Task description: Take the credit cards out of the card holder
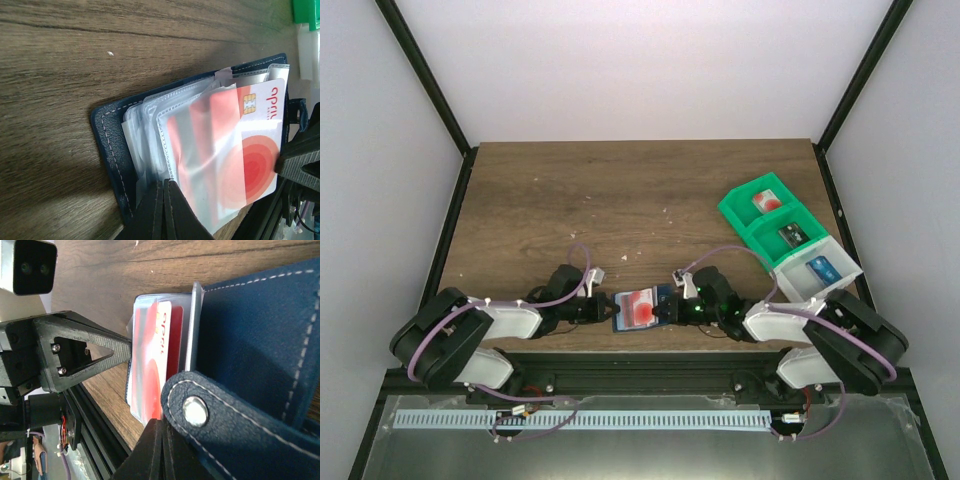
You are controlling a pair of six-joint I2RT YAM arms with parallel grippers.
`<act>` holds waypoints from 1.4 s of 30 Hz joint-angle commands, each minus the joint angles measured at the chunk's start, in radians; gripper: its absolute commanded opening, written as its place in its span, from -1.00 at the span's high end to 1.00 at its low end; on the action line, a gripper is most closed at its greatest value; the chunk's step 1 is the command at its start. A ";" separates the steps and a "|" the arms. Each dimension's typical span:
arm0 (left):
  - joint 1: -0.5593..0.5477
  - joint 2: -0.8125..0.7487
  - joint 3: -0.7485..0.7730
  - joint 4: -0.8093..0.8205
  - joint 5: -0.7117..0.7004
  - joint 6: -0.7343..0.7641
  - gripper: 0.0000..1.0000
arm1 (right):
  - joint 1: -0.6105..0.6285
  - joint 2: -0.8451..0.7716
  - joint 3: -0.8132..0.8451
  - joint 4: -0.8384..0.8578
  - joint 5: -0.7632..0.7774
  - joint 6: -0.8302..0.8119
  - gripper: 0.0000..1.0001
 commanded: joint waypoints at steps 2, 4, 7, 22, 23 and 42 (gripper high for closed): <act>-0.001 0.026 -0.019 -0.084 -0.049 0.017 1.00 | -0.013 -0.072 -0.002 -0.143 0.067 -0.038 0.99; -0.001 0.021 -0.018 -0.087 -0.045 0.011 1.00 | -0.013 -0.111 0.000 -0.196 0.090 -0.043 0.99; -0.001 -0.011 -0.007 -0.103 -0.027 -0.006 0.86 | -0.013 -0.199 0.002 -0.273 0.116 -0.050 0.99; 0.002 -0.438 0.088 -0.170 0.112 0.014 -0.38 | -0.013 -0.535 0.073 -0.486 -0.039 -0.212 0.99; 0.002 -0.451 0.082 -0.155 0.134 0.013 -0.38 | -0.013 -0.545 0.073 -0.475 -0.067 -0.213 0.99; -0.001 -0.476 -0.040 0.123 0.354 -0.094 0.08 | -0.014 -0.511 0.040 -0.239 -0.388 -0.131 0.99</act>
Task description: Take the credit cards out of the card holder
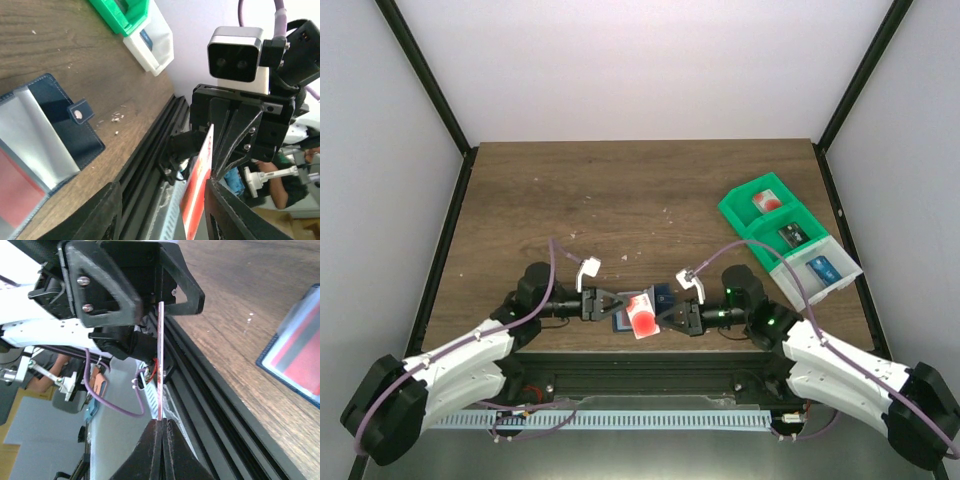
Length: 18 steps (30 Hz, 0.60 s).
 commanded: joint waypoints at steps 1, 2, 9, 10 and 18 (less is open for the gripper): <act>0.001 -0.005 -0.043 0.131 0.058 -0.056 0.18 | -0.007 0.020 0.010 0.071 -0.085 0.020 0.99; 0.001 -0.005 -0.047 0.149 0.061 -0.065 0.31 | -0.007 0.024 0.013 0.067 -0.084 0.021 0.99; 0.001 -0.025 -0.066 0.206 0.072 -0.100 1.00 | -0.006 0.029 0.033 0.061 -0.055 0.042 0.93; 0.001 -0.033 -0.066 0.208 0.061 -0.106 1.00 | -0.006 0.026 0.034 0.056 -0.031 0.055 0.84; 0.002 -0.066 -0.074 0.271 -0.133 -0.207 1.00 | -0.005 -0.040 -0.159 0.413 0.143 0.454 0.05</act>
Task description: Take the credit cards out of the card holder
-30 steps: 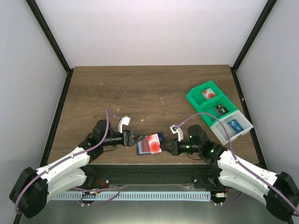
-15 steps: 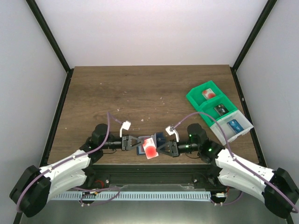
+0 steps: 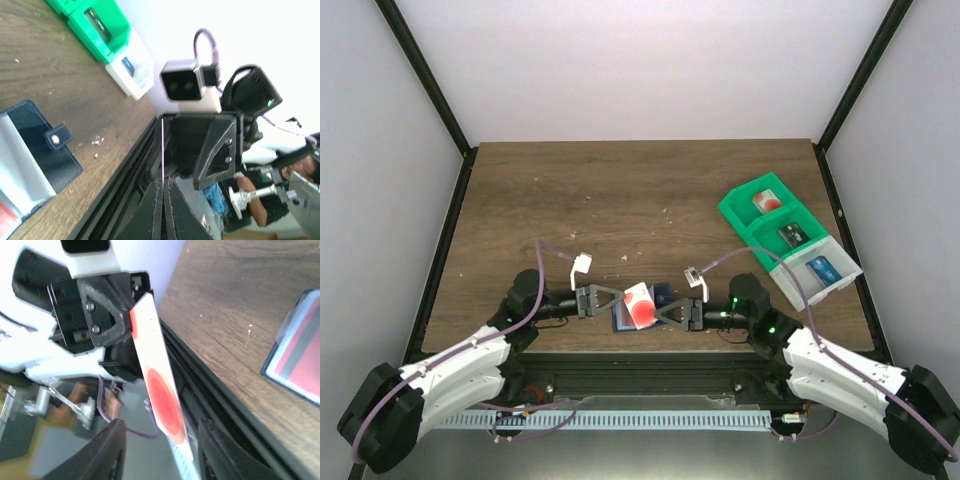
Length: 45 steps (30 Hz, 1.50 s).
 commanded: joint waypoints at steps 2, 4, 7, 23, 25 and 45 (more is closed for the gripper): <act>0.001 -0.010 -0.020 0.118 -0.160 -0.097 1.00 | 0.000 -0.023 -0.087 0.263 0.122 0.271 -0.01; 0.001 0.000 -0.029 0.170 -0.200 -0.149 1.00 | 0.003 -0.015 -0.067 0.254 0.154 0.283 -0.05; 0.001 0.041 -0.027 0.258 -0.214 -0.196 1.00 | 0.007 0.009 -0.045 0.295 0.176 0.305 0.01; 0.002 0.234 -0.012 0.519 -0.237 -0.320 1.00 | 0.044 0.122 -0.022 0.446 0.302 0.400 0.65; 0.001 0.243 -0.006 0.517 -0.237 -0.320 1.00 | 0.046 0.123 -0.024 0.460 0.304 0.398 0.85; 0.001 0.227 -0.031 0.558 -0.277 -0.344 1.00 | 0.072 0.118 -0.013 0.465 0.372 0.420 0.97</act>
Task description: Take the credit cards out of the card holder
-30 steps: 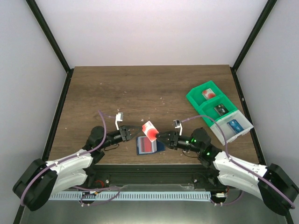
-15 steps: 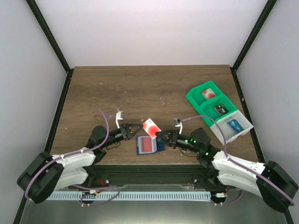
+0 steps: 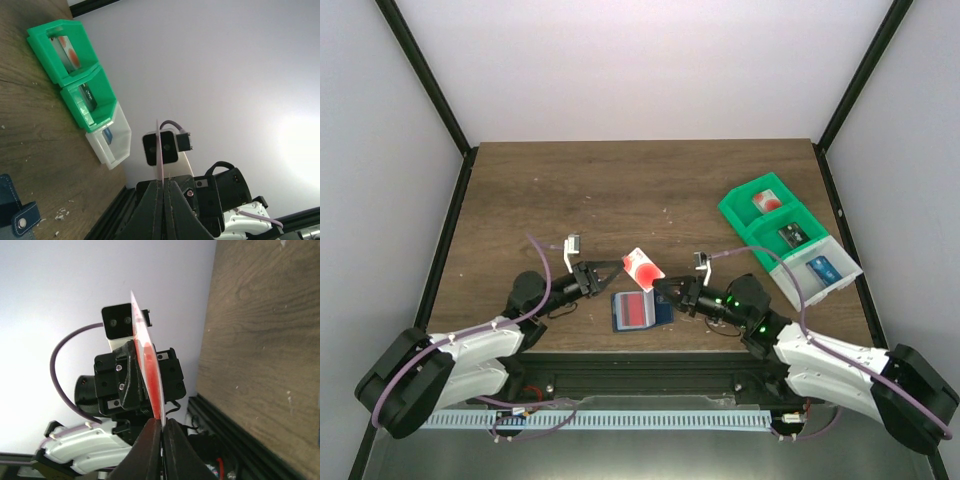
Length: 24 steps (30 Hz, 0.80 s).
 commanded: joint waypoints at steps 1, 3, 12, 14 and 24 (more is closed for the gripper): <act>0.001 -0.005 -0.014 0.056 -0.006 -0.009 1.00 | 0.013 0.003 0.038 0.033 0.040 0.004 0.99; 0.002 -0.013 -0.018 0.035 -0.015 -0.005 0.96 | 0.013 -0.016 0.044 0.010 0.062 -0.014 0.99; 0.032 -0.194 0.049 -0.421 -0.052 0.182 -0.28 | -0.155 -0.113 0.254 -0.483 0.104 -0.282 0.99; 0.035 -0.247 0.064 -0.533 -0.078 0.234 -0.38 | -0.243 -0.092 0.313 -0.568 0.065 -0.345 0.99; 0.047 -0.366 0.129 -0.802 -0.093 0.389 -0.63 | -0.673 0.162 0.631 -0.849 -0.106 -0.619 0.99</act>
